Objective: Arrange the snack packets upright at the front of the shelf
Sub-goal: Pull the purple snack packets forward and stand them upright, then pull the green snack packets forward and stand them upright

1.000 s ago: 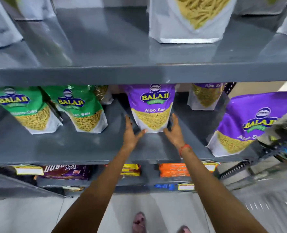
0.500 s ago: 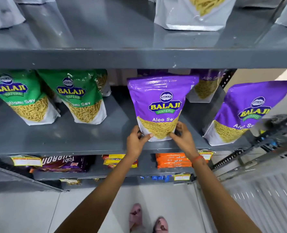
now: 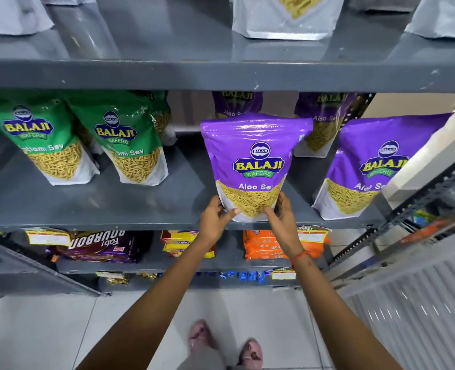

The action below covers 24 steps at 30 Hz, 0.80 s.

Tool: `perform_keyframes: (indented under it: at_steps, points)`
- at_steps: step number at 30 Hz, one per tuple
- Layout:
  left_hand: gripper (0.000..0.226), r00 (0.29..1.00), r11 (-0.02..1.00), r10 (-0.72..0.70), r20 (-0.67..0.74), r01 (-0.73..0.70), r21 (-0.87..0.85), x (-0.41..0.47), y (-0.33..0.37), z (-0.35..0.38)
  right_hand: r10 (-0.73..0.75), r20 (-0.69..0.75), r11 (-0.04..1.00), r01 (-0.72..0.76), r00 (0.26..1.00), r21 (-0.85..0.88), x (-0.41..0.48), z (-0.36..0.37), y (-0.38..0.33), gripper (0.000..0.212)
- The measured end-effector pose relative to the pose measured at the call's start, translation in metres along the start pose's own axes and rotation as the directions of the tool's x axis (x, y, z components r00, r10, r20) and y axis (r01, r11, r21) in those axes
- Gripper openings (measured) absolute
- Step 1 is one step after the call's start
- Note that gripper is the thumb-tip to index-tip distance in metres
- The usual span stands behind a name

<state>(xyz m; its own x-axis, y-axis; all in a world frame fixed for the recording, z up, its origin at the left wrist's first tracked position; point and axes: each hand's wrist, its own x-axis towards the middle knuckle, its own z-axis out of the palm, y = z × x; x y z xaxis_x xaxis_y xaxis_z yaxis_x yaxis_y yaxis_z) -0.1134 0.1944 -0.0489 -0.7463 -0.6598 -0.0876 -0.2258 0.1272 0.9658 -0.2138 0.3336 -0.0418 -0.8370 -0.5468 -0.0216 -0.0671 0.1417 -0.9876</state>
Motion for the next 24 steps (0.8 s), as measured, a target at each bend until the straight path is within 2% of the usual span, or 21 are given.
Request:
perform_keyframes:
  at_steps: [2, 4, 5, 7, 10, 11, 13, 16, 18, 20, 22, 24]
  points:
    - [0.047, 1.0, 1.0, 0.0, 0.02, 0.0, 0.02, 0.001, 0.001, -0.003, 0.022, -0.031, 1.0, -0.022, 0.999, 0.002, -0.004, 0.007, 0.0, 0.038]
    - [0.057, 0.999, 0.999, 0.013, 0.043, -0.014, 0.031, -0.002, 0.003, -0.007, -0.006, -0.169, 0.998, -0.004, 0.986, -0.06, -0.011, 0.015, -0.005, 0.055]
    - [0.066, 0.999, 0.999, 0.027, 0.042, -0.028, 0.04, -0.004, 0.006, -0.009, -0.081, -0.276, 0.992, 0.05, 0.958, -0.118, -0.014, 0.019, -0.01, 0.062]
    - [0.082, 0.998, 0.996, 0.07, -0.006, -0.069, 0.056, -0.013, 0.011, -0.016, -0.356, -0.414, 0.926, 0.256, 0.838, -0.279, -0.021, 0.035, -0.029, 0.062]
    - [0.076, 0.949, 0.956, 0.285, -0.138, -0.27, 0.113, -0.024, 0.022, -0.042, -0.663, -0.376, 0.745, 0.522, 0.647, -0.416, -0.028, 0.075, -0.062, 0.052]
    - [0.073, 0.915, 0.927, 0.366, -0.168, -0.344, 0.148, -0.025, 0.024, -0.058, -0.715, -0.35, 0.698, 0.578, 0.606, -0.424, -0.028, 0.094, -0.073, 0.051]
    - [0.07, 0.853, 0.877, 0.475, -0.216, -0.44, 0.193, -0.022, 0.027, -0.093, -0.751, -0.322, 0.66, 0.633, 0.577, -0.404, -0.024, 0.132, -0.089, 0.05]
    - [0.072, 0.804, 0.866, 0.499, -0.323, -0.443, 0.233, -0.003, 0.018, -0.155, -0.747, -0.289, 0.665, 0.662, 0.599, -0.346, -0.011, 0.194, -0.102, 0.049]
    - [0.079, 0.812, 0.904, 0.424, -0.4, -0.351, 0.245, 0.014, 0.003, -0.19, -0.688, -0.237, 0.722, 0.616, 0.686, -0.315, 0.003, 0.226, -0.099, 0.048]
    - [0.093, 0.854, 0.96, 0.272, -0.443, -0.21, 0.186, 0.033, -0.016, -0.223, -0.545, -0.161, 0.818, 0.48, 0.823, -0.316, 0.021, 0.254, -0.089, 0.05]
    - [0.105, 0.905, 0.988, 0.13, -0.406, -0.086, 0.126, 0.054, -0.036, -0.25, -0.334, -0.074, 0.904, 0.297, 0.94, -0.308, 0.042, 0.273, -0.075, 0.056]
    - [0.108, 0.954, 0.997, 0.011, -0.298, 0.014, 0.08, 0.076, -0.052, -0.268, -0.124, 0.01, 0.95, 0.121, 0.992, -0.287, 0.061, 0.282, -0.064, 0.064]
